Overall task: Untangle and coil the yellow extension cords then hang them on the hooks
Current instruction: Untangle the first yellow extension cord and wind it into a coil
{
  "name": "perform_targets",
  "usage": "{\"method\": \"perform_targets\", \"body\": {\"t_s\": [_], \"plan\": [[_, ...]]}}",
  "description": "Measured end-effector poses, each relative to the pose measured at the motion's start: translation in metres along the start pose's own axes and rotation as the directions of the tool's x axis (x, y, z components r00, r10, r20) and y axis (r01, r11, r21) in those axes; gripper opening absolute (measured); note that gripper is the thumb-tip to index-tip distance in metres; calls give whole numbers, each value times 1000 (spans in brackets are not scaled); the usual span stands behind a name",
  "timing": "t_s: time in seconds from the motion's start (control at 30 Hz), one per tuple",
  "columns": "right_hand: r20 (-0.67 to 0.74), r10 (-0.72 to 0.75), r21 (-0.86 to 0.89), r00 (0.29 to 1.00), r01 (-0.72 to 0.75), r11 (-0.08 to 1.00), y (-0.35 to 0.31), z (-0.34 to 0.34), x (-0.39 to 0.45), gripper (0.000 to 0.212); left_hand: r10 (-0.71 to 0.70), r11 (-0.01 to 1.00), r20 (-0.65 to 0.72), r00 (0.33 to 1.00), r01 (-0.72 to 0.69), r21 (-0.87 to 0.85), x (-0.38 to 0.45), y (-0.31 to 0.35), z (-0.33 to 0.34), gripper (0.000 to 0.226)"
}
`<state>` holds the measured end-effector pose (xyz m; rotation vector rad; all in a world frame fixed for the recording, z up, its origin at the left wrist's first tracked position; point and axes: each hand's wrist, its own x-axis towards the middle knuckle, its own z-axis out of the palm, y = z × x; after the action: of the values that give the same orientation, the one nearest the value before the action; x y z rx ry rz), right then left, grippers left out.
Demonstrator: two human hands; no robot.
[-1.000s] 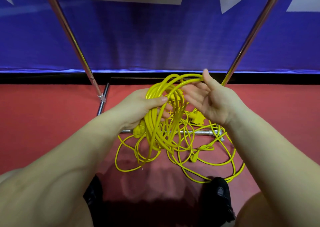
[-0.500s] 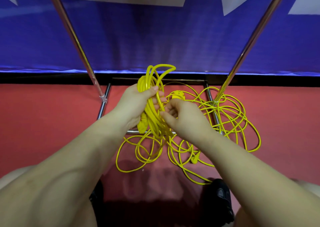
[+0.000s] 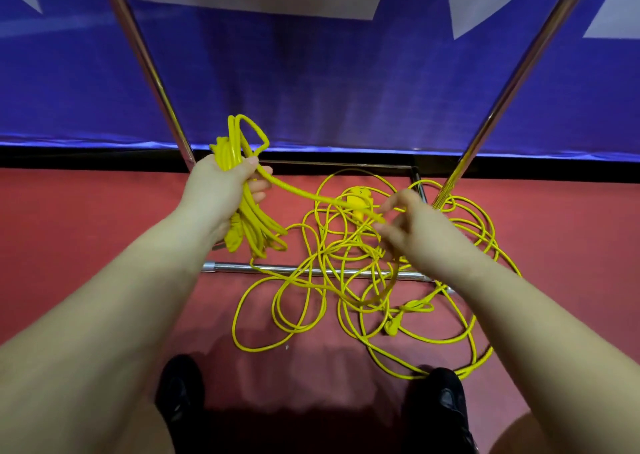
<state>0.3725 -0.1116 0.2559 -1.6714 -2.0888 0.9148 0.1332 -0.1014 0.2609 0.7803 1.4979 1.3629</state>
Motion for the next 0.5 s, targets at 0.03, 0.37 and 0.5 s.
{"method": "perform_targets", "body": {"t_s": [0.03, 0.37, 0.5], "plan": [[-117, -2, 37, 993, 6, 999, 1, -5, 1, 15, -7, 1000, 13, 1000, 6, 20, 1, -1, -2, 11], [-225, 106, -186, 969, -149, 971, 0, -16, -2, 16, -88, 946, 203, 975, 18, 324, -12, -8, 4, 20], [119, 9, -125, 993, 6, 992, -10, -11, -9, 10, -115, 952, 317, 941, 14, 306, -18, -7, 11, 10]]}}
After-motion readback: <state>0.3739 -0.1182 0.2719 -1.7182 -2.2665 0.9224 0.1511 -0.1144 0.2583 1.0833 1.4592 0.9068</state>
